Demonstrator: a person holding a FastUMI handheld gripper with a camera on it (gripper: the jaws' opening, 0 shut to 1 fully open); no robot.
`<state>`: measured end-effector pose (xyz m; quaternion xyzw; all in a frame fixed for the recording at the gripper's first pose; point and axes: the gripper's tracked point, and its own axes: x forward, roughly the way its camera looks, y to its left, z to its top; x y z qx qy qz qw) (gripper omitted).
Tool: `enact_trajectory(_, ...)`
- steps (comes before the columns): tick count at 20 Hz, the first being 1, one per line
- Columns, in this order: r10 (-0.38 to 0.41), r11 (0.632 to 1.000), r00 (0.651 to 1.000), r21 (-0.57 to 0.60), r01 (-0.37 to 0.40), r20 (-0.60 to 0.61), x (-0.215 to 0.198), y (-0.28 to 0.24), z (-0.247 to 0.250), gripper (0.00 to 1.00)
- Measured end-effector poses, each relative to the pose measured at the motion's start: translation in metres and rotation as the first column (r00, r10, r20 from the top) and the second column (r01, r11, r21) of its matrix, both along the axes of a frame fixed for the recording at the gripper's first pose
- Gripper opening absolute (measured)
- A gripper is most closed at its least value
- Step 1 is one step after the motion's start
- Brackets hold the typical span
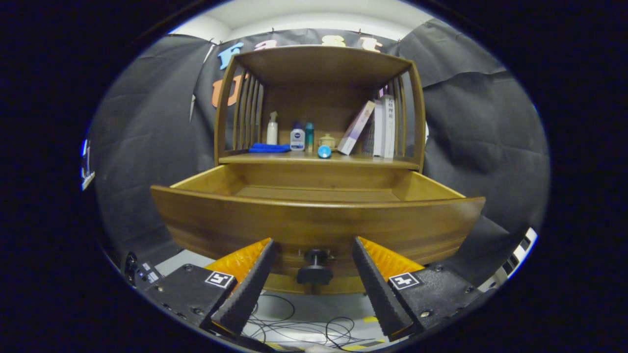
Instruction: Pull open the drawer, take out the items inside it, and place them on the countertop above the cabinet.
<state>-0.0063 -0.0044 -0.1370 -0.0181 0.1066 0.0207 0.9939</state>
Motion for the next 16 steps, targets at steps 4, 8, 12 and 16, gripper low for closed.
enact_trajectory(4, -0.018, 1.0, 1.0, 0.003, 0.018, -0.019, 0.009, -0.002, -0.014, 1.0)
enact_trajectory(8, -0.041, 0.999, 0.999, 0.031, 0.042, -0.012, 0.014, -0.008, -0.013, 1.0)
enact_trajectory(12, -0.039, 0.999, 0.999, 0.023, 0.039, -0.002, 0.015, -0.008, -0.011, 1.0)
enact_trajectory(16, -0.025, 1.0, 1.0, -0.002, 0.025, -0.002, 0.03, -0.011, -0.006, 1.0)
